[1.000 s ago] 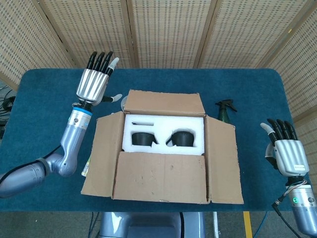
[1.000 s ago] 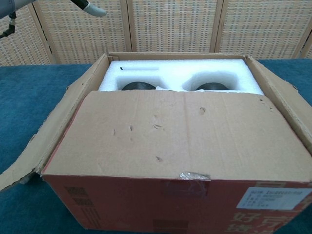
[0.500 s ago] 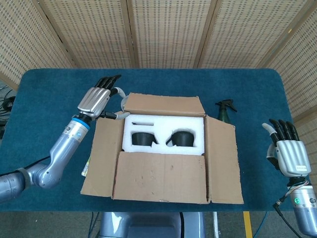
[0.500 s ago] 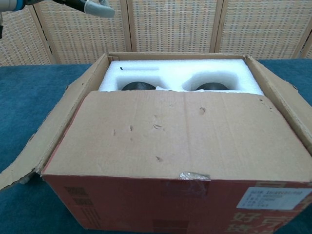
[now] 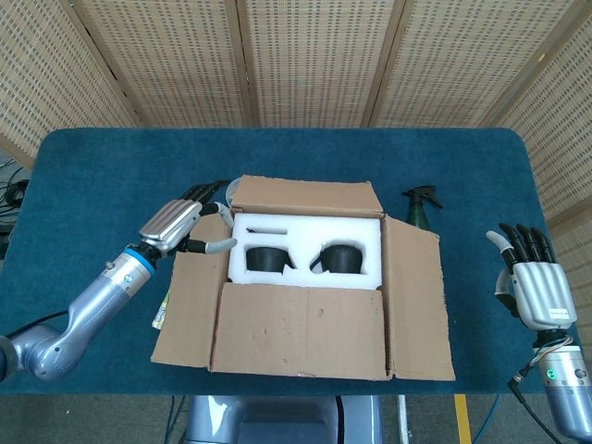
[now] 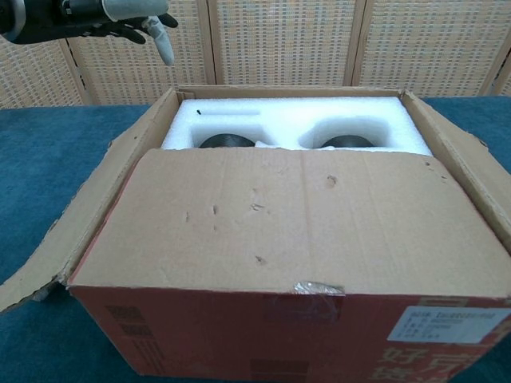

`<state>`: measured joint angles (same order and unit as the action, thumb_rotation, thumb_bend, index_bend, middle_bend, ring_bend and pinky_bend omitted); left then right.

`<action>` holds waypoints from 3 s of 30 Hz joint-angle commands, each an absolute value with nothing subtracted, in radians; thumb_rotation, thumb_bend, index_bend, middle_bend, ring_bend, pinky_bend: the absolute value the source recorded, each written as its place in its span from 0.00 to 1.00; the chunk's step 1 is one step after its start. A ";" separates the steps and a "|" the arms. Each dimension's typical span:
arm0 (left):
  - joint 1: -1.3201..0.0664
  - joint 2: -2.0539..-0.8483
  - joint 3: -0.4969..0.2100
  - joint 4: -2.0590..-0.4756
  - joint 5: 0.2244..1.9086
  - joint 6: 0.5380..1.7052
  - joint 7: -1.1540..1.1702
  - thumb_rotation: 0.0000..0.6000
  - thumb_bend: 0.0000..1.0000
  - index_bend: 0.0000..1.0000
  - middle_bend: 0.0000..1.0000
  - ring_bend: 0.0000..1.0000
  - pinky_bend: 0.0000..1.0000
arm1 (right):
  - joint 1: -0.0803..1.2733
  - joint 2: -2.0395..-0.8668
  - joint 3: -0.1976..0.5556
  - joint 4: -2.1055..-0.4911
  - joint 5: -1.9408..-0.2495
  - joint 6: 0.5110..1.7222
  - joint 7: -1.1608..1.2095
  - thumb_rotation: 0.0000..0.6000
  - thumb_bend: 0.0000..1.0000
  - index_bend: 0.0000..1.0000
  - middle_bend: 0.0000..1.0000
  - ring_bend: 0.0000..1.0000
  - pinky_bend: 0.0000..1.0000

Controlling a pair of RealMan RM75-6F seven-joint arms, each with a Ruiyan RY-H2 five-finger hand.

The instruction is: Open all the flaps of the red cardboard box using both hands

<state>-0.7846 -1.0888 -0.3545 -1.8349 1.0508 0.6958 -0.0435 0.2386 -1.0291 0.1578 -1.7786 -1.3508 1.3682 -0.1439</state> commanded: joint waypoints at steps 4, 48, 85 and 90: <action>-0.757 -1.082 -0.308 -1.875 1.185 0.703 -0.071 0.18 0.11 0.43 0.00 0.00 0.00 | 0.236 -1.027 0.157 -1.780 -1.352 1.371 -0.143 1.00 0.88 0.15 0.09 0.00 0.01; -0.811 -1.137 -0.169 -1.941 1.217 0.728 0.018 0.18 0.10 0.47 0.00 0.00 0.00 | 0.210 -1.011 0.160 -1.770 -1.363 1.401 -0.097 1.00 0.88 0.15 0.09 0.00 0.01; -0.816 -0.855 -0.159 -2.066 1.833 0.725 -1.402 0.16 0.12 0.45 0.00 0.00 0.00 | 0.227 -1.019 0.160 -1.786 -1.377 1.381 -0.119 1.00 0.82 0.13 0.09 0.00 0.01; -0.887 -0.812 -0.038 -1.985 2.070 0.910 -1.731 0.15 0.12 0.45 0.00 0.00 0.00 | 0.231 -1.020 0.160 -1.788 -1.376 1.376 -0.124 1.00 0.82 0.13 0.09 0.00 0.01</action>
